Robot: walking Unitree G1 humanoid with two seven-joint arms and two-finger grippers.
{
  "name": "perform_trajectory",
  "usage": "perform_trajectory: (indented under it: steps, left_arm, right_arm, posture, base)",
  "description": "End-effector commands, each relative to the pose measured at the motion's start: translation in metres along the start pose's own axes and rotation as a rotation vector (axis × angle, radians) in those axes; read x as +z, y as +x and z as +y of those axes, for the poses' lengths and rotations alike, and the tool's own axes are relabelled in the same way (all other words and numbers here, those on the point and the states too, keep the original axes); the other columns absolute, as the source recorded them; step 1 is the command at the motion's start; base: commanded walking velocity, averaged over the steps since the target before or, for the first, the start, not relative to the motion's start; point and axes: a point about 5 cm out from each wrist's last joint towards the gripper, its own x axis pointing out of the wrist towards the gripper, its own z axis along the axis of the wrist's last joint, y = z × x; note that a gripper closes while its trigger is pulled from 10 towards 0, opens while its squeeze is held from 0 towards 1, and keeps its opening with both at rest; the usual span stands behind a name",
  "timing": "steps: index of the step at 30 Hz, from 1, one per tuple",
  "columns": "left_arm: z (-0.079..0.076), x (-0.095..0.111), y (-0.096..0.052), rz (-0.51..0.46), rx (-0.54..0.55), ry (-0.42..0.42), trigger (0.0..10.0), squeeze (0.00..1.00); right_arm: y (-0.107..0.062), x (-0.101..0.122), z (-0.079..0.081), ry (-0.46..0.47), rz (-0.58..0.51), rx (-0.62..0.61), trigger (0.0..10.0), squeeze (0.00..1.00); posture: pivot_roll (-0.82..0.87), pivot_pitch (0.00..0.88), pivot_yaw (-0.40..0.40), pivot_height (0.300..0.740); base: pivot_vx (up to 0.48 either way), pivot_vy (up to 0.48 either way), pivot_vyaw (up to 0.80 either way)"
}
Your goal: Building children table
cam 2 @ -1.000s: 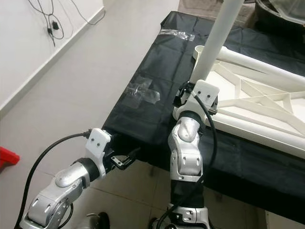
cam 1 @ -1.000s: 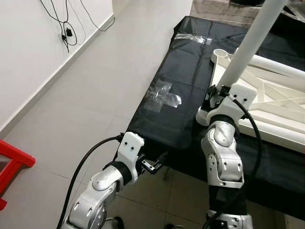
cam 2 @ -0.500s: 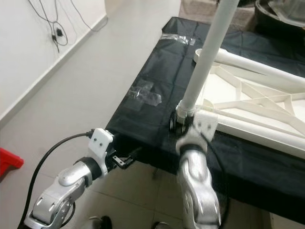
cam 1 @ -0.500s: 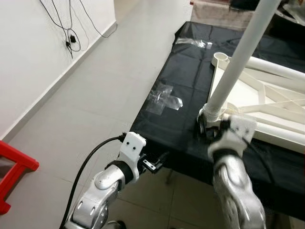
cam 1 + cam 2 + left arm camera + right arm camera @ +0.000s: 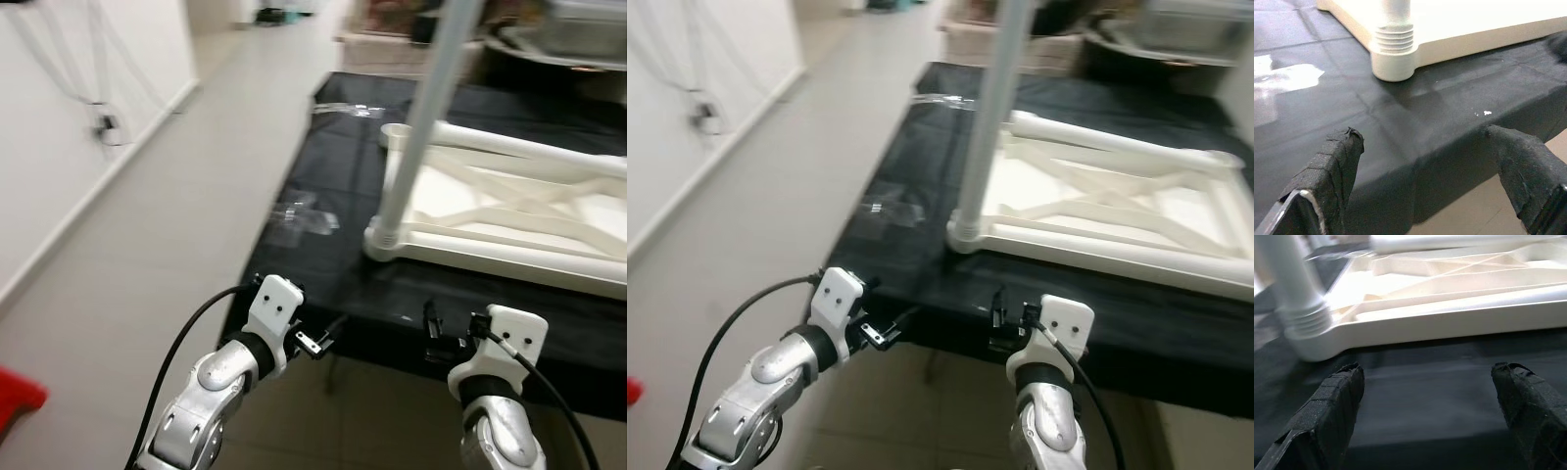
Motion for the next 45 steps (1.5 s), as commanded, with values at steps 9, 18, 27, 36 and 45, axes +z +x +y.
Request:
perform_trajectory:
  steps: [9, 18, 27, 36, 45]
  left_arm:
    - [0.014, -0.009, 0.001, 0.019, 0.119, -0.066, 10.0, 0.0]
    - [0.012, -0.008, 0.002, 0.006, 0.116, -0.069, 10.0, 0.0]
    - [0.006, -0.005, 0.001, -0.005, 0.088, -0.067, 10.0, 0.0]
    - [-0.004, 0.004, -0.007, -0.025, 0.04, -0.078, 10.0, 0.0]
    - [-0.023, 0.018, -0.021, -0.067, -0.073, -0.075, 10.0, 0.0]
  right_arm:
    - [0.016, 0.0, -0.014, -0.031, -0.028, -0.036, 10.0, 0.0]
    - [0.043, 0.012, -0.024, -0.054, -0.055, 0.065, 10.0, 0.0]
    - [0.084, 0.031, -0.039, -0.183, -0.026, 0.2, 10.0, 0.0]
    - [0.148, 0.049, -0.052, -0.442, 0.271, 0.432, 10.0, 0.0]
    - [0.161, 0.064, -0.028, -0.487, 0.355, 0.745, 10.0, 0.0]
  posture:
    - [0.08, 0.068, -0.052, 0.74]
    - [0.08, 0.079, -0.058, 0.74]
    - [0.08, 0.1, -0.063, 0.74]
    - [0.09, 0.169, -0.088, 0.74]
    - [0.1, 0.238, -0.106, 0.74]
  base:
    - [0.0, -0.156, 0.0]
    - [0.0, 0.0, 0.0]
    - [0.0, 0.0, 0.0]
    - [0.0, 0.0, 0.0]
    - [0.0, 0.0, 0.0]
